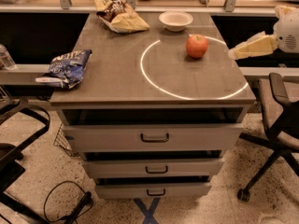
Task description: Move apple near blue chip bag
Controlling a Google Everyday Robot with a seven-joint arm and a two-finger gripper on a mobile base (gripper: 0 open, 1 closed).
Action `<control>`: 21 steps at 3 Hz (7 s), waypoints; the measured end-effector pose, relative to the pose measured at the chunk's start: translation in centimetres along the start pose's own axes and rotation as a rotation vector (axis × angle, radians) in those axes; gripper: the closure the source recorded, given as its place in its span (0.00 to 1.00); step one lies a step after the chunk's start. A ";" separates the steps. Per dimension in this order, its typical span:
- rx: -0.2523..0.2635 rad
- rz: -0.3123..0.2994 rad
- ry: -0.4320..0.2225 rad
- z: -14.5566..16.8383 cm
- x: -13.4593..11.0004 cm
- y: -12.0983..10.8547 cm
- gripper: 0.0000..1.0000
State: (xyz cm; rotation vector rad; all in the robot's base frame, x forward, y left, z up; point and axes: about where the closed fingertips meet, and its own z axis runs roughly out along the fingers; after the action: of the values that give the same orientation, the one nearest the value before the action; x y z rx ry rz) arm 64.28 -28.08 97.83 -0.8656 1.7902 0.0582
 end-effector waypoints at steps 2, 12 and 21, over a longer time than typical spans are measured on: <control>-0.036 0.128 -0.103 5.6 2.4 -1.8 0.00; -0.253 0.269 -0.264 20.9 -2.4 2.5 1.00; -0.787 0.017 -0.330 22.7 -11.5 34.1 0.97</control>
Offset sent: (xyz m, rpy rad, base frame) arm 0.0415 0.0000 -0.0228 0.1348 -0.0119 0.0146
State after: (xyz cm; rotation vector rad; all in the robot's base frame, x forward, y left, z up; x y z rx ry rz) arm 64.48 12.79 86.04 -1.2944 1.4499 0.9121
